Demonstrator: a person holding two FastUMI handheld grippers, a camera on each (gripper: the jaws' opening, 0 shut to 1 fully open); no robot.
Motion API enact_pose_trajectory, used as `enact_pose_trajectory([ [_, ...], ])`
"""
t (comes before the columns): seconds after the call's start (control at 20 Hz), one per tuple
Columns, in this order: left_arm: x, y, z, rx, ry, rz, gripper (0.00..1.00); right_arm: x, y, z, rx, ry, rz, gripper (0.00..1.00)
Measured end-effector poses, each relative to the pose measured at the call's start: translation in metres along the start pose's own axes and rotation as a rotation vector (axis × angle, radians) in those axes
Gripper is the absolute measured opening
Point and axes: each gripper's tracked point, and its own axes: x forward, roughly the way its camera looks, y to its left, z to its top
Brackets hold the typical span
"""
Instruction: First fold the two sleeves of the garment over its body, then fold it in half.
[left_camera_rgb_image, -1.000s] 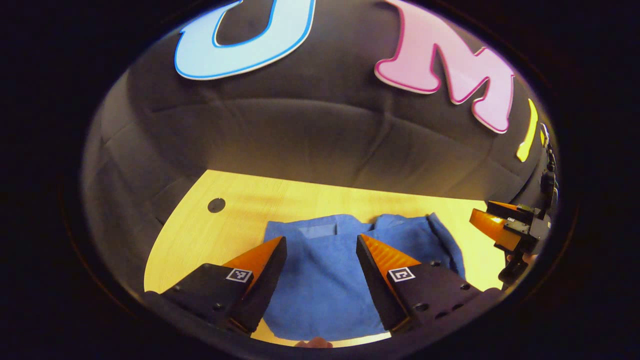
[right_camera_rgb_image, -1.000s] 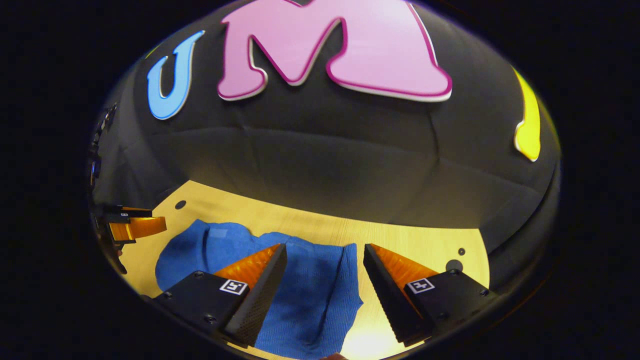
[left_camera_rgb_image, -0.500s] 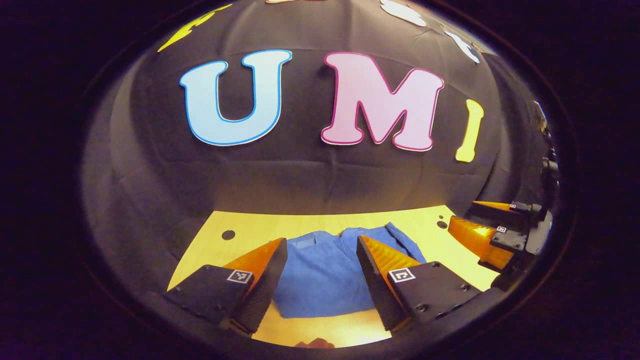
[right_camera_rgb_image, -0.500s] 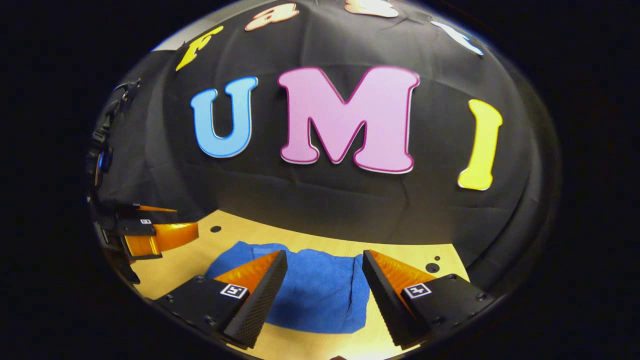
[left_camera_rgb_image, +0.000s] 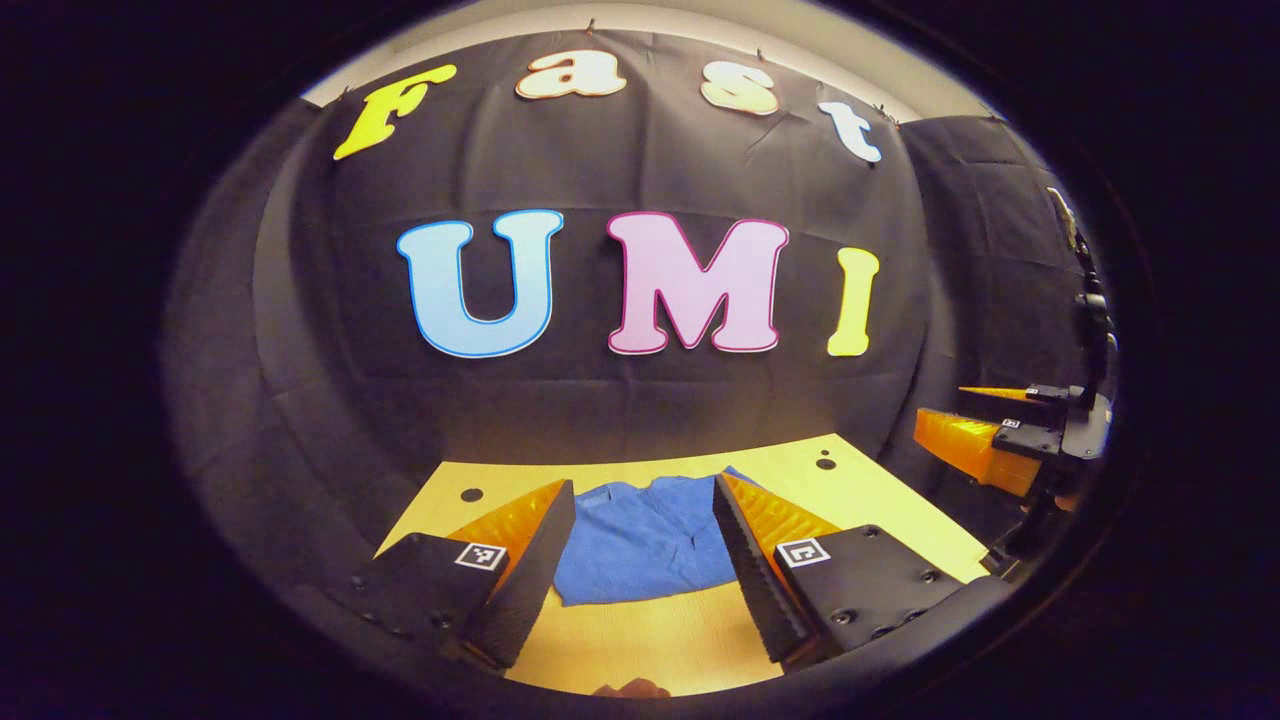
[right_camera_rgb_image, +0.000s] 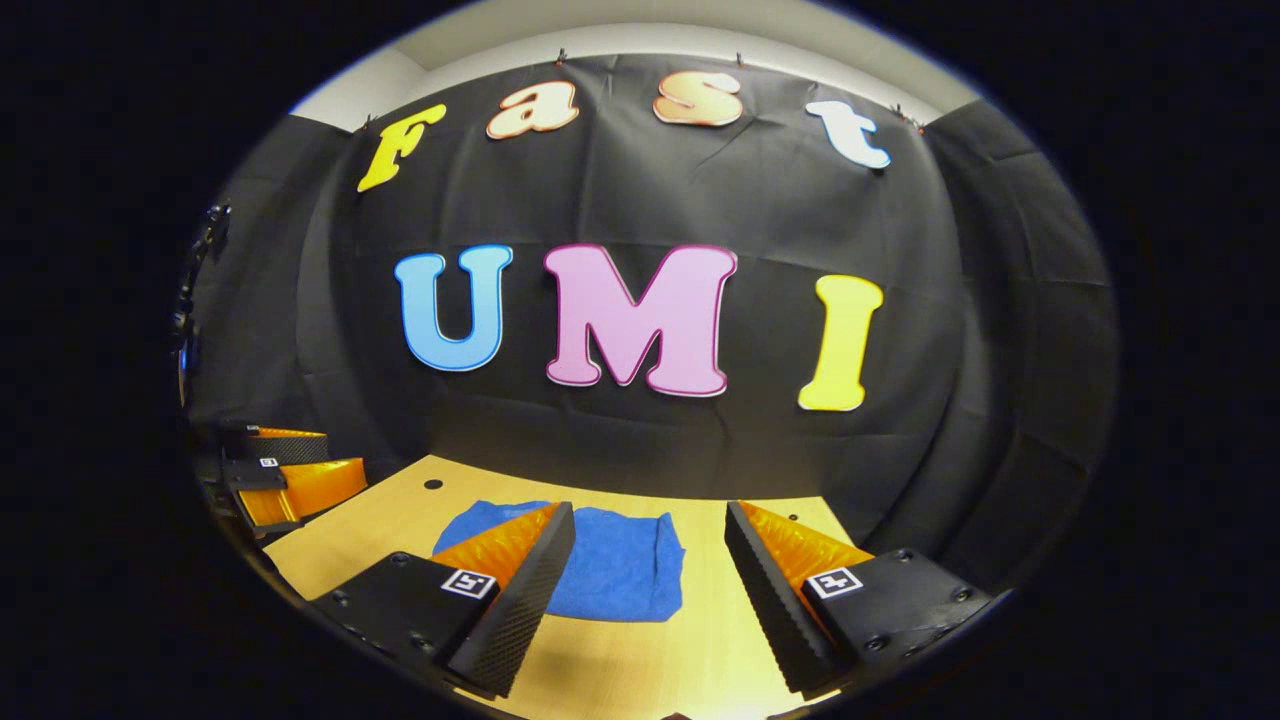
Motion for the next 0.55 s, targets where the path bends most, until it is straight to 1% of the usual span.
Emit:
enact_pose_trajectory([
  [0.2, -0.008, -0.021, 0.001, -0.045, -0.039, -0.043, 0.80, -0.050, 0.001, 0.003, 0.059, -0.006, -0.005, 0.96],
  [0.3, -0.012, -0.025, 0.003, -0.044, -0.062, -0.050, 0.80, -0.059, -0.012, 0.006, 0.042, -0.033, -0.027, 0.96],
  [0.35, -0.010, -0.026, 0.009, -0.046, -0.095, -0.054, 0.80, -0.063, -0.015, 0.005, 0.035, -0.034, -0.031, 0.96],
  [0.4, -0.006, -0.027, 0.016, -0.044, -0.135, -0.055, 0.80, -0.070, -0.017, 0.002, 0.037, -0.027, -0.033, 0.96],
  [0.55, -0.006, -0.017, 0.024, -0.015, -0.184, -0.013, 0.79, -0.081, -0.016, 0.012, 0.064, -0.045, -0.028, 0.96],
])
